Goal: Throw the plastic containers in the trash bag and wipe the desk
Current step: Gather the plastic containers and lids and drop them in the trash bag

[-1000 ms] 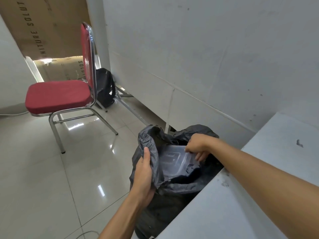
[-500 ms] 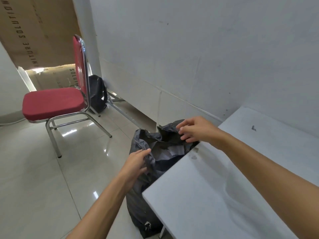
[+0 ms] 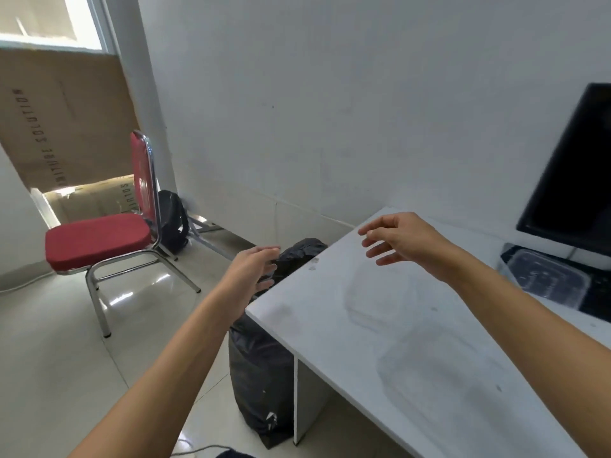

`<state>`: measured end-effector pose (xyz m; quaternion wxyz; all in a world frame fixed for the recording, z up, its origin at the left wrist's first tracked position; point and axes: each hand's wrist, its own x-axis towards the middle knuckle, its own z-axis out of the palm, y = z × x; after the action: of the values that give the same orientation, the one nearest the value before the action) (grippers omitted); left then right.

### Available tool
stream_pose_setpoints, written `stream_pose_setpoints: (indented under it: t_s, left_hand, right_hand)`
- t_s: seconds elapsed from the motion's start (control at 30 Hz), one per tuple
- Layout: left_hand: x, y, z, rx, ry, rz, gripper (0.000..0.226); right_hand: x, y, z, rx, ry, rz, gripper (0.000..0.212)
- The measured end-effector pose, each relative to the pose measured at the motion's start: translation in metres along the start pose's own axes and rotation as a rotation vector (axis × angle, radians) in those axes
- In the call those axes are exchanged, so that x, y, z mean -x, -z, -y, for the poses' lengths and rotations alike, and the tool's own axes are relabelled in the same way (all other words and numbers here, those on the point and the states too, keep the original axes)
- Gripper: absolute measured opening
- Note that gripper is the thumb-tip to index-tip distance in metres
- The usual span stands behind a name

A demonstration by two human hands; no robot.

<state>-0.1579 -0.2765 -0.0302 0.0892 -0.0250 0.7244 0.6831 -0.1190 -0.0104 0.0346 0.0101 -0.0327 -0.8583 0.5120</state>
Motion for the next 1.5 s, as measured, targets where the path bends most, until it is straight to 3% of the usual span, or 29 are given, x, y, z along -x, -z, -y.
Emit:
stream_pose_setpoints:
  t_s: [0.3, 0.5, 0.6, 0.73, 0.83, 0.93, 1.13, 1.2, 1.33, 1.43, 1.5]
  left_hand:
    - [0.070, -0.079, 0.005, 0.006, -0.011, 0.218, 0.026]
    - [0.086, -0.120, 0.027, -0.340, 0.009, 0.297, 0.028]
    - [0.087, -0.134, 0.037, -0.490, 0.022, 0.273, 0.027]
    - [0.089, -0.144, 0.044, -0.493, 0.019, 0.301, 0.034]
    - [0.093, -0.148, 0.044, -0.481, 0.019, 0.324, 0.042]
    - [0.101, -0.154, 0.045, -0.286, 0.028, 0.380, 0.049]
    - [0.115, -0.179, 0.040, 0.316, 0.099, 0.467, 0.062]
    - [0.117, -0.190, 0.039, 0.442, 0.165, 0.583, 0.062]
    - [0.115, -0.212, 0.042, 0.514, 0.286, 0.809, 0.073]
    - [0.112, -0.232, 0.048, 0.495, 0.260, 0.765, 0.067]
    - [0.109, -0.245, 0.054, 0.444, 0.190, 0.694, 0.063]
  right_hand:
    - [0.107, 0.048, -0.031, 0.010, -0.084, -0.095, 0.017]
    - [0.159, 0.065, -0.064, -0.007, -0.263, -0.116, 0.019]
    - [0.175, 0.058, -0.081, -0.036, -0.368, -0.147, 0.033]
    - [0.185, 0.035, -0.094, -0.093, -0.459, -0.111, 0.047]
    - [0.189, 0.022, -0.101, -0.125, -0.465, -0.111, 0.045]
    - [0.195, 0.018, -0.110, -0.170, -0.420, -0.140, 0.038]
    - [0.201, 0.035, -0.121, -0.221, -0.246, -0.257, 0.049]
    - [0.203, 0.047, -0.124, -0.265, -0.208, -0.284, 0.050]
    - [0.205, 0.069, -0.132, -0.348, -0.197, -0.291, 0.047]
    - [0.208, 0.083, -0.141, -0.363, -0.231, -0.254, 0.027]
    - [0.209, 0.095, -0.147, -0.373, -0.277, -0.245, 0.025]
